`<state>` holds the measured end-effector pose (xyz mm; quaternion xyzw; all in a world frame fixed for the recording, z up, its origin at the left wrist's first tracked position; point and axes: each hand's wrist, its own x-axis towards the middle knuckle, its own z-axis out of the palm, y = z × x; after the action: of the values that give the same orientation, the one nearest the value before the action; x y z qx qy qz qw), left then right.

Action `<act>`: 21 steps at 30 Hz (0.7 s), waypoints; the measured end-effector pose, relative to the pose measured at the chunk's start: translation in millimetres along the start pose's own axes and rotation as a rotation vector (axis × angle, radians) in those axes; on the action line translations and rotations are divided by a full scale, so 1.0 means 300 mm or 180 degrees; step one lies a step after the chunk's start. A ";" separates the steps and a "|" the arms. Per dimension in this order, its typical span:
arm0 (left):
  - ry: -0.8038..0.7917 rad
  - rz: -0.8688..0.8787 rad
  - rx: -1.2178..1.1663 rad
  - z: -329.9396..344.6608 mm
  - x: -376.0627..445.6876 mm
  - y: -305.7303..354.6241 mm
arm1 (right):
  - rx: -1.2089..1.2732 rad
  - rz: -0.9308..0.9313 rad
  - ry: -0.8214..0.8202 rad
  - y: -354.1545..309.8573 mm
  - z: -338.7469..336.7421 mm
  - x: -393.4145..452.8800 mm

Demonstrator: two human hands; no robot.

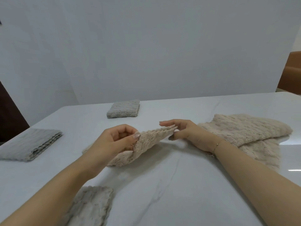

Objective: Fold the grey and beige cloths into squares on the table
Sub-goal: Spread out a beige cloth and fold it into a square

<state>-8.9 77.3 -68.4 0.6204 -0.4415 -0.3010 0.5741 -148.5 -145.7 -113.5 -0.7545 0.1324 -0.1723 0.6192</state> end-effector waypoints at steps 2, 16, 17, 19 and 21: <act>-0.0002 -0.0075 -0.0279 -0.037 -0.011 -0.008 | 0.0298 0.0026 -0.0255 0.005 0.030 0.004; 0.0993 -0.0023 -0.0541 -0.311 -0.029 -0.083 | 0.0004 0.0099 -0.0192 -0.144 0.271 0.210; 0.1070 -0.0080 -0.0483 -0.329 -0.025 -0.094 | -0.0023 0.0188 -0.0177 -0.145 0.288 0.233; 0.1345 -0.0177 -0.0329 -0.364 -0.020 -0.121 | -0.0073 0.0361 -0.0137 -0.131 0.319 0.274; 0.1680 -0.0220 0.0070 -0.392 -0.014 -0.152 | -0.0032 0.0523 -0.0066 -0.112 0.347 0.298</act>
<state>101.9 131.4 -94.9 0.6984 -0.2583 -0.1434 0.6519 -23.9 -83.3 -89.9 -0.7460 0.1883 -0.1124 0.6288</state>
